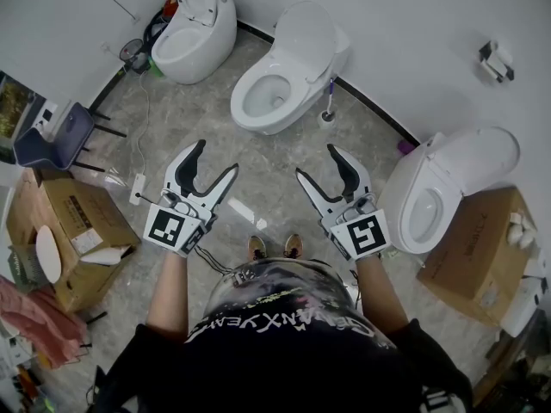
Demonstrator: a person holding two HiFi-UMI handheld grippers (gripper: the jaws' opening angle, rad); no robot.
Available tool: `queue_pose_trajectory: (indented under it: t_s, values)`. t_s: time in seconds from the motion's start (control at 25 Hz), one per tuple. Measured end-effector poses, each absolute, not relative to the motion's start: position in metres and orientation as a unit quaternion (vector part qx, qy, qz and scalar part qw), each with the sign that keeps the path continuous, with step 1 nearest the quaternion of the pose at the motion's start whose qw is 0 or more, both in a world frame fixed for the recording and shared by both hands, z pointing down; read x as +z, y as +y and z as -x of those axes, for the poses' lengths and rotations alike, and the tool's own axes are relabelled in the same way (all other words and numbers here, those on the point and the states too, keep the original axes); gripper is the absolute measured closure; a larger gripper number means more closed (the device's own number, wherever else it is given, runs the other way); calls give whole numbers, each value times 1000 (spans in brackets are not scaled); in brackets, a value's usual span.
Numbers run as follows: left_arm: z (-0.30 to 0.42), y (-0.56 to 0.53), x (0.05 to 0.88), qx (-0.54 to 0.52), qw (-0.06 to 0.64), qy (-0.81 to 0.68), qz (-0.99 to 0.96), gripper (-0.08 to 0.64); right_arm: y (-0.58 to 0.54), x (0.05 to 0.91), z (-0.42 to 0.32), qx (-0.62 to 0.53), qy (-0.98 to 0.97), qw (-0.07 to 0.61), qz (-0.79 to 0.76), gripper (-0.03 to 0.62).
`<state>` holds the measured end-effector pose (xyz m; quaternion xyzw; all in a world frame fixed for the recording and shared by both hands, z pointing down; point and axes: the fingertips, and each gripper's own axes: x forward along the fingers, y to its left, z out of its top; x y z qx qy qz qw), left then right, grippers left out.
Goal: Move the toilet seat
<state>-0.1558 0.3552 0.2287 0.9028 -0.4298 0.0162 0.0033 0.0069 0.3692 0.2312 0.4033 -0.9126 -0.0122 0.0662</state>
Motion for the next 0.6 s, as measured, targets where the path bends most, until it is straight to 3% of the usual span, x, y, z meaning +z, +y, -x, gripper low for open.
queue_pose_trajectory:
  t_s: [0.12,0.28,0.36,0.6]
  values:
    - [153,357,227,12,0,-426,-905,187,369,232,-8,-14,-913,65,-403,245]
    - [145,360,227,19,-11,-407,-913,102,366,234,-9,-12,-914,66,-401,73]
    - [142,362,229,31,-16,-399,-916,66,366,236,-7,-10,-914,73,-398,17]
    - [140,364,230,37,-14,-399,-916,35,368,239,-9,-11,-915,80,-396,8]
